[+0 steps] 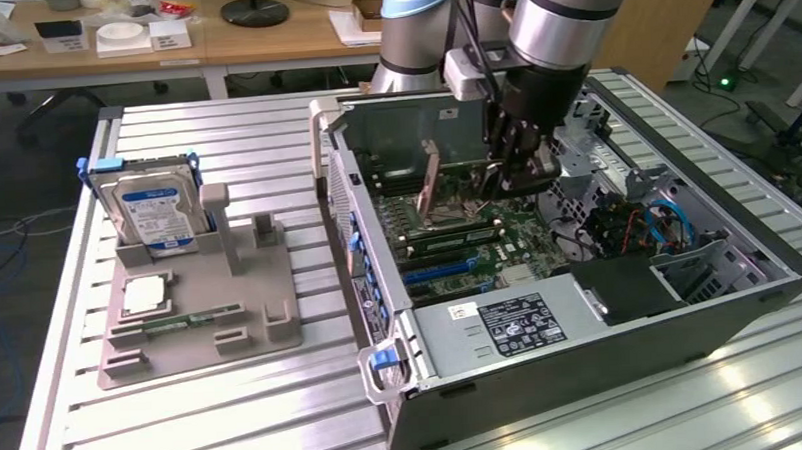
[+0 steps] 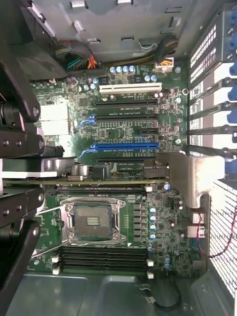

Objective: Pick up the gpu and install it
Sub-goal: 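Insert the gpu into the slot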

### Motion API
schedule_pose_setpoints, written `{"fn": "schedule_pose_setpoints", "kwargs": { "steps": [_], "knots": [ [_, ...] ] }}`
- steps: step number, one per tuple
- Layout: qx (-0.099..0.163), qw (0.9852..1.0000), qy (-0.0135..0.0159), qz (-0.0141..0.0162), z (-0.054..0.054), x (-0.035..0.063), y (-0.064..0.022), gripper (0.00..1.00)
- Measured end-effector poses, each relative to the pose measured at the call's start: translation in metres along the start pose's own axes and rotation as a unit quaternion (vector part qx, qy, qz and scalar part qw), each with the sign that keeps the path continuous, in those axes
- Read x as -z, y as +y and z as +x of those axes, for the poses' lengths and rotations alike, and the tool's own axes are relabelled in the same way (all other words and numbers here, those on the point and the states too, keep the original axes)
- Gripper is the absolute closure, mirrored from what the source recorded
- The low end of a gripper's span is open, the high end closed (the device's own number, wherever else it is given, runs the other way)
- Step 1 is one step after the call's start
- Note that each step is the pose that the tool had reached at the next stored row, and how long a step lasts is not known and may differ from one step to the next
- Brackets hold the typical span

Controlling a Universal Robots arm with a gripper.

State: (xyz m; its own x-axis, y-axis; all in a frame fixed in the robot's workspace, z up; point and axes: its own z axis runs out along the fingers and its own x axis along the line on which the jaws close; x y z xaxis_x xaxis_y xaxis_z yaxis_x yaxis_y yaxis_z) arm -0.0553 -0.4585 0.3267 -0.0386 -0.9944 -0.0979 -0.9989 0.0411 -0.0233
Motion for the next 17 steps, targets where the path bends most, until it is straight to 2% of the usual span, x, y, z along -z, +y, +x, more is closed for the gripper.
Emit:
{"fn": "schedule_pose_setpoints", "kwargs": {
  "steps": [2, 11, 17],
  "knots": [
    [0.0, 1.0, -0.0011, 0.0, 0.0, -0.0009, 0.0001, 0.72],
    [-0.002, 1.0, -0.0012, 0.0002, 0.001, -0.0036, 0.0073, 0.72],
    [-0.002, 1.0, -0.0012, 0.0002, 0.002, -0.0136, 0.0096, 0.72]
  ]
}}
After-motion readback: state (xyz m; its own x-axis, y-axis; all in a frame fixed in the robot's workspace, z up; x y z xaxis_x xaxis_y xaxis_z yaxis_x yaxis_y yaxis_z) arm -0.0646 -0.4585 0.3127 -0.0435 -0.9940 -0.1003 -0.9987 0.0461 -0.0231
